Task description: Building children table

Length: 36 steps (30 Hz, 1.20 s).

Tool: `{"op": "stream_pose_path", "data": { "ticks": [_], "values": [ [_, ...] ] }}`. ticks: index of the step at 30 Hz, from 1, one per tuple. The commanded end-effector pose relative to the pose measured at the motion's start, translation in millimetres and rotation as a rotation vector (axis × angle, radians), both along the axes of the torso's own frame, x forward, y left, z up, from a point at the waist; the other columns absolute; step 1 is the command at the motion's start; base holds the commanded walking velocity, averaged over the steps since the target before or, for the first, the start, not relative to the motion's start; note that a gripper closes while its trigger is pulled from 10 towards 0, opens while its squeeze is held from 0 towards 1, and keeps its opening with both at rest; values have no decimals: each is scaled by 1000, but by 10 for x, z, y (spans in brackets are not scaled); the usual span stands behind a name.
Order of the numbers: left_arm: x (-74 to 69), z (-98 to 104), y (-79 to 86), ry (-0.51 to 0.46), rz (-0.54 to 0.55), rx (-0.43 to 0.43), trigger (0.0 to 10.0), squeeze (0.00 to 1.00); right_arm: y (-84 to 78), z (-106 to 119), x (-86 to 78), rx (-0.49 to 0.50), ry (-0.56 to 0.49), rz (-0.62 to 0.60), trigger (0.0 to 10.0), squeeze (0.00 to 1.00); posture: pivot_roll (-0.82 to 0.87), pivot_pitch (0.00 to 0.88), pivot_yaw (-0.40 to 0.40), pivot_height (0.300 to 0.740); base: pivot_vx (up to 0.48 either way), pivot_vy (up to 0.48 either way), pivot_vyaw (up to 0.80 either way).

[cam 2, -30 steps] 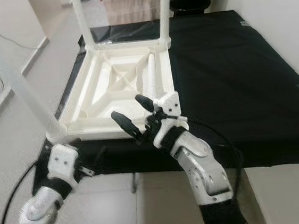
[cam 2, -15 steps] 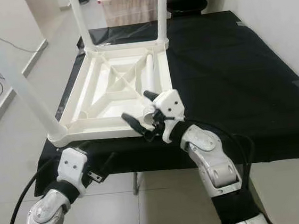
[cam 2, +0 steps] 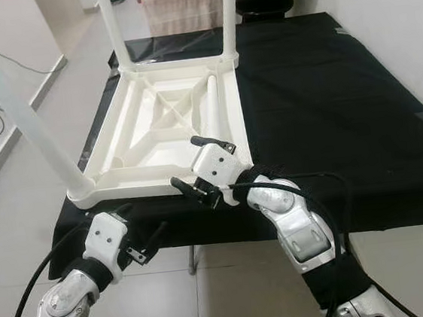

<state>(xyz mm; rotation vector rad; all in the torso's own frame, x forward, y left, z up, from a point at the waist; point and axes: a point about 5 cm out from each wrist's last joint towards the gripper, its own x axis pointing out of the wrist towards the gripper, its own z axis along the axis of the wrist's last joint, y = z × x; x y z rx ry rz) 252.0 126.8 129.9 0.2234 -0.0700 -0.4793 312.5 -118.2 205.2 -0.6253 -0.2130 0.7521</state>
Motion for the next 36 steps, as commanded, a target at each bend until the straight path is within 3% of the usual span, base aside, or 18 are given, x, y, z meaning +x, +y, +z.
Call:
{"op": "stream_pose_path", "data": {
  "ticks": [1, 5, 15, 28, 36],
  "values": [
    [-30, -40, 34, 21, 4, 16, 10000, 0, 66, -17, 7, -41, -8, 12, 10000, 0, -48, 159, 25, 740, 0, 0, 0],
    [-39, -35, 39, 18, -5, 25, 10000, 0, 80, -72, 75, -130, -21, -53, 10000, 0, -35, 160, 29, 740, 0, 0, 0],
    [-54, -37, 35, 20, -10, 31, 10000, 0, 8, -53, 148, -170, -44, -111, 10000, 0, -34, 166, 23, 740, 0, 0, 0],
    [-63, -38, 16, 20, -17, 32, 10000, 0, -323, -3, 232, -297, -49, -141, 10000, 0, -30, 174, 20, 740, 0, 0, 0],
    [-73, -38, 13, 19, -17, 32, 10000, 0, -367, 32, 287, -323, -75, -202, 10000, 0, -30, 174, 19, 740, 0, 0, 0]
  ]
}}
